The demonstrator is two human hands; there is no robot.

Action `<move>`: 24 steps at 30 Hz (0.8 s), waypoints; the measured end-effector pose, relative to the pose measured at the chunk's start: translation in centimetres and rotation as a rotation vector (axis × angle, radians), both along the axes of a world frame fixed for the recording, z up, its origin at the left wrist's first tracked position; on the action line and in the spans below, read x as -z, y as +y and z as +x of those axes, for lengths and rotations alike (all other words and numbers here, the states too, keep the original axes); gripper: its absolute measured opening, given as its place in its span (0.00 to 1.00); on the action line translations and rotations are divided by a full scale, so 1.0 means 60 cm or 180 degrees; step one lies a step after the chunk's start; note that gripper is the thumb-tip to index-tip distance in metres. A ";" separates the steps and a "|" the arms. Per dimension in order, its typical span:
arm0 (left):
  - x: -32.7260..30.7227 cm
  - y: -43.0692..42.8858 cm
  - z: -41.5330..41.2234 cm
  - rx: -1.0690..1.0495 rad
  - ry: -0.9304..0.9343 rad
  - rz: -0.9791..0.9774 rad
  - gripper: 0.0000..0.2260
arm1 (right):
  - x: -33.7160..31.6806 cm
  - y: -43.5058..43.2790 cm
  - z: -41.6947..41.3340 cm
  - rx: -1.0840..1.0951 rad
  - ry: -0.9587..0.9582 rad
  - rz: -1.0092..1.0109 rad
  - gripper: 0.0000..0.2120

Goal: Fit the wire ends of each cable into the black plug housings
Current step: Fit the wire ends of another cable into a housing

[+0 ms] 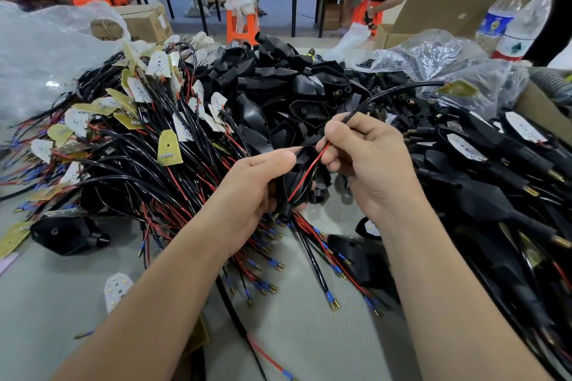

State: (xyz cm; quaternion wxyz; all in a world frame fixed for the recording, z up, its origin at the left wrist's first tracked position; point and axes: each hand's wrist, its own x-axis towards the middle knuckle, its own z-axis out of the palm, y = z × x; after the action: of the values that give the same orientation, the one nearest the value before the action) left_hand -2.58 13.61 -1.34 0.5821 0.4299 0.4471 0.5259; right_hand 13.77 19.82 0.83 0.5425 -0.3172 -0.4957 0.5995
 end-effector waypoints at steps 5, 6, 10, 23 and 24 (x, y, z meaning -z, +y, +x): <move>-0.004 -0.004 0.003 -0.0041 -0.0047 -0.0041 0.12 | 0.005 0.000 0.002 -0.0193 -0.0005 -0.0147 0.08; -0.006 -0.004 0.005 -0.0035 -0.0118 -0.0083 0.14 | 0.007 -0.001 -0.001 -0.0175 -0.0055 -0.0091 0.09; -0.012 -0.005 0.009 0.0048 -0.0464 -0.0257 0.14 | 0.008 -0.002 -0.005 0.0215 -0.0423 0.0278 0.11; -0.014 -0.006 0.006 -0.0018 -0.0304 -0.0343 0.16 | 0.015 -0.004 0.006 -0.0407 -0.0708 -0.0084 0.12; -0.014 -0.007 0.008 -0.0016 -0.0312 -0.0351 0.16 | 0.015 -0.003 0.005 -0.0399 -0.0813 -0.0087 0.11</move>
State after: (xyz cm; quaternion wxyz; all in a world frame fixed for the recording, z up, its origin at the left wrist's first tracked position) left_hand -2.08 13.20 -0.48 0.6248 0.3698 0.4474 0.5223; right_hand 14.08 19.65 -0.10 0.4321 -0.3667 -0.5713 0.5936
